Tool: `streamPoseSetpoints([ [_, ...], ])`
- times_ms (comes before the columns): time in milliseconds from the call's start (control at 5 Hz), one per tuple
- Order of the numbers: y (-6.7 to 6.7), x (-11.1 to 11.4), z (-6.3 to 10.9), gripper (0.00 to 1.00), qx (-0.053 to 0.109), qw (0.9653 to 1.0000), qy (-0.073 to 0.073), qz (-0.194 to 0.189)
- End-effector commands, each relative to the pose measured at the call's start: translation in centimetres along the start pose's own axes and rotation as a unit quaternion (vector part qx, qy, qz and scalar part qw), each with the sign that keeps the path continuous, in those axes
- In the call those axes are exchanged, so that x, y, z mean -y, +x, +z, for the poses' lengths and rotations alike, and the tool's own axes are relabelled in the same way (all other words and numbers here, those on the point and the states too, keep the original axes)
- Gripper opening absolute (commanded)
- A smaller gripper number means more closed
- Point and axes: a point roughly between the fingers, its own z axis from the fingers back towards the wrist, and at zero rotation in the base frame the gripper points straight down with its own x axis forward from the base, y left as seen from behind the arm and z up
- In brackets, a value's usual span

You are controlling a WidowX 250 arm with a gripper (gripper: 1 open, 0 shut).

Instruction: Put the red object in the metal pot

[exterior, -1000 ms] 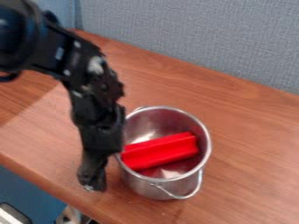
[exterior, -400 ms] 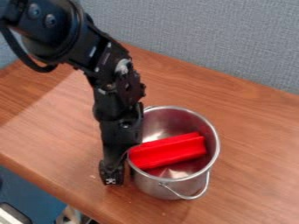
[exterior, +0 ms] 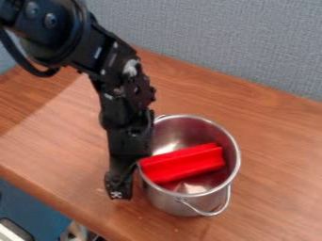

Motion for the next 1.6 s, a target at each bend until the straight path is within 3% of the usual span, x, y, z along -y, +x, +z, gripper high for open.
streamPoseSetpoints([
  [0,0.0,-0.7,1.0,1.00,0.014,0.9998,0.011,-0.004],
  [200,-0.1,-0.6,1.5,1.00,0.020,0.9997,0.009,-0.013],
  [600,-0.3,-0.8,-0.1,1.00,0.030,0.9983,0.007,-0.049],
  [1000,1.9,0.5,0.2,1.00,0.039,0.9976,0.006,-0.057],
  [1200,2.0,0.3,-0.2,1.00,0.043,0.9980,0.001,-0.047],
  [1400,1.8,0.2,-0.3,0.00,0.044,0.9984,-0.001,-0.037],
])
